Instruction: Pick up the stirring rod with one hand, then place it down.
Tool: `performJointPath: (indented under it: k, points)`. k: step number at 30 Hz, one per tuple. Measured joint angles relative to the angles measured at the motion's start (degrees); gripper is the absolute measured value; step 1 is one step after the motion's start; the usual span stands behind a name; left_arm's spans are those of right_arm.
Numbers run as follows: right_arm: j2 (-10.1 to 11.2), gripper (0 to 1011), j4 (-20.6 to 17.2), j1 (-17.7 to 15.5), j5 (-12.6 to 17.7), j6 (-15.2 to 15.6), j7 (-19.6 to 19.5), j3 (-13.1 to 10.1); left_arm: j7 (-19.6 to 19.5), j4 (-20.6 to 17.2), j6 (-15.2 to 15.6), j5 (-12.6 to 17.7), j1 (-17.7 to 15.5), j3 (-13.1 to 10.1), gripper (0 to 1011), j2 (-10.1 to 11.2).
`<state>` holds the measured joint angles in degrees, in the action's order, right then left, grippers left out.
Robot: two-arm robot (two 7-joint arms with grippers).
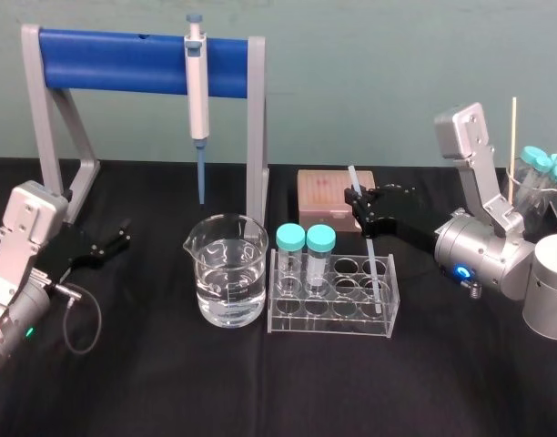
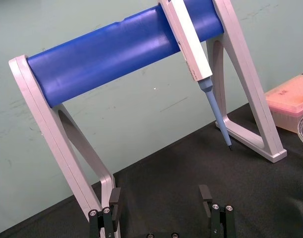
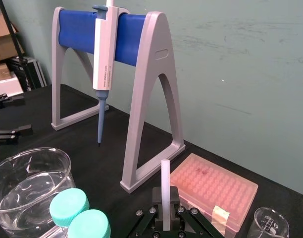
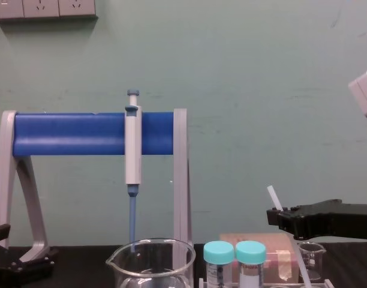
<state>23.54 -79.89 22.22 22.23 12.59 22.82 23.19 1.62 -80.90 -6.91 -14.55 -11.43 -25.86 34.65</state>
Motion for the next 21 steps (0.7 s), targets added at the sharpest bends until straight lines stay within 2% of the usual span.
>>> performJointPath:
  k: [7,11,14,18,21]
  points:
    - [-0.1,73,0.0,-0.4,0.1,-0.9,0.0,-0.4,0.0,0.0,0.0,0.0,0.0,0.0,1000,0.0]
    - [-0.9,73,-0.6,-2.0,0.7,-5.2,-0.3,-2.0,0.0,0.0,0.0,0.0,0.0,0.0,1000,0.0]
    - [-1.2,73,-0.7,-2.8,0.7,-7.9,-0.4,-2.6,0.0,0.0,0.0,0.0,0.0,0.0,1000,0.0]
    - [-1.7,73,-0.6,-4.7,0.3,-13.2,-0.2,-3.4,0.0,0.0,0.0,0.0,0.0,0.0,1000,0.0]
    - [-2.0,73,-0.3,-5.6,0.2,-15.5,0.1,-3.9,0.0,0.0,0.0,0.0,0.0,0.0,1000,0.0]
